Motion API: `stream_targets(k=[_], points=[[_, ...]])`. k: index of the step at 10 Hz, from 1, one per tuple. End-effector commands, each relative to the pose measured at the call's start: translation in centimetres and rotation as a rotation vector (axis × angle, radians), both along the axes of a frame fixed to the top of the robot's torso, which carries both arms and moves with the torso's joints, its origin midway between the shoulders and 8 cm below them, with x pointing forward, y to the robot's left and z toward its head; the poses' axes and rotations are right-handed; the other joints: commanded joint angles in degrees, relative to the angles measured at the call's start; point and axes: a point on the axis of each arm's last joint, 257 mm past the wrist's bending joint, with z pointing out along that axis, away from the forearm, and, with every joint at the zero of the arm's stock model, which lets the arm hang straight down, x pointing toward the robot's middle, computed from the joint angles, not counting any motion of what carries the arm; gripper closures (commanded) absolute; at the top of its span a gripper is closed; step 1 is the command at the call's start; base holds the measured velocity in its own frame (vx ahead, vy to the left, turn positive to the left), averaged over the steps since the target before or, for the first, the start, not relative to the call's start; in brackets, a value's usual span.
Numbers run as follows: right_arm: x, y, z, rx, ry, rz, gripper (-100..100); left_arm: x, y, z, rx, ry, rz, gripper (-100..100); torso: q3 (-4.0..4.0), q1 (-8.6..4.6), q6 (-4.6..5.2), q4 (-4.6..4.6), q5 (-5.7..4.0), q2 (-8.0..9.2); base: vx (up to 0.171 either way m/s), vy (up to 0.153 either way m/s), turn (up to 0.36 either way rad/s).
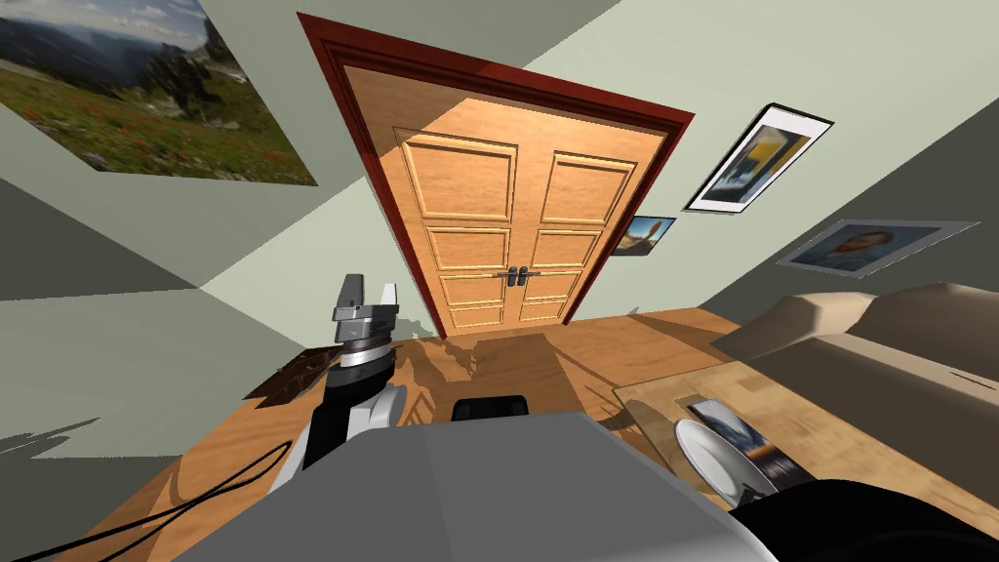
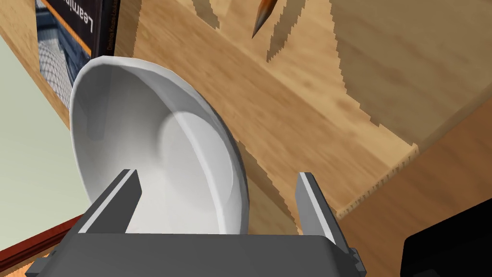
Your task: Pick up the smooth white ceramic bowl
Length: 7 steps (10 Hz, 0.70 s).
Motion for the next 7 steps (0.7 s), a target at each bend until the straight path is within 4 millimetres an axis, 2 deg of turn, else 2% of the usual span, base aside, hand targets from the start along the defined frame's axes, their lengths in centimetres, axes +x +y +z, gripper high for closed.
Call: stream_targets(k=[1, 2, 4, 6, 7], points=[[1.0, -0.5, -0.2, 0.001, -0.005, -0.006, -100, 0.0, 0.0, 0.0, 0.0, 0.0, 0.0, 0, 0.0, 0.0, 0.0, 0.0, 0.0, 0.0, -0.118, 0.044, 0.099], [0.6, -0.9, -0.1, -0.007, 0.002, -0.012, -100, 0.0, 0.0, 0.0, 0.0, 0.0, 0.0, 0, 0.06, 0.08, 0.07, 0.02, 0.01, 0.09, -0.057, 0.037, -0.025], [2.0, -1.8, -0.1, -0.007, 0.004, -0.016, -100, 0.0, 0.0, 0.0, 0.0, 0.0, 0.0, 0, 0.05, 0.15, 0.03, 0.02, 0.03, 0.08, -0.111, 0.058, 0.129], [2.0, -1.9, -0.1, -0.003, -0.008, -0.034, -100, 0.0, 0.0, 0.0, 0.0, 0.0, 0.0, 0, 0.0, 0.04, 0.1, 0.0, 0.01, -0.03, -0.031, 0.011, -0.014], [2.9, -2.3, -0.2, 0.005, 0.006, -0.024, -100, 0.0, 0.0, 0.0, 0.0, 0.0, 0.0, 0, -0.09, -0.04, 0.09, -0.03, 0.0, -0.18, -0.092, 0.025, 0.141]])
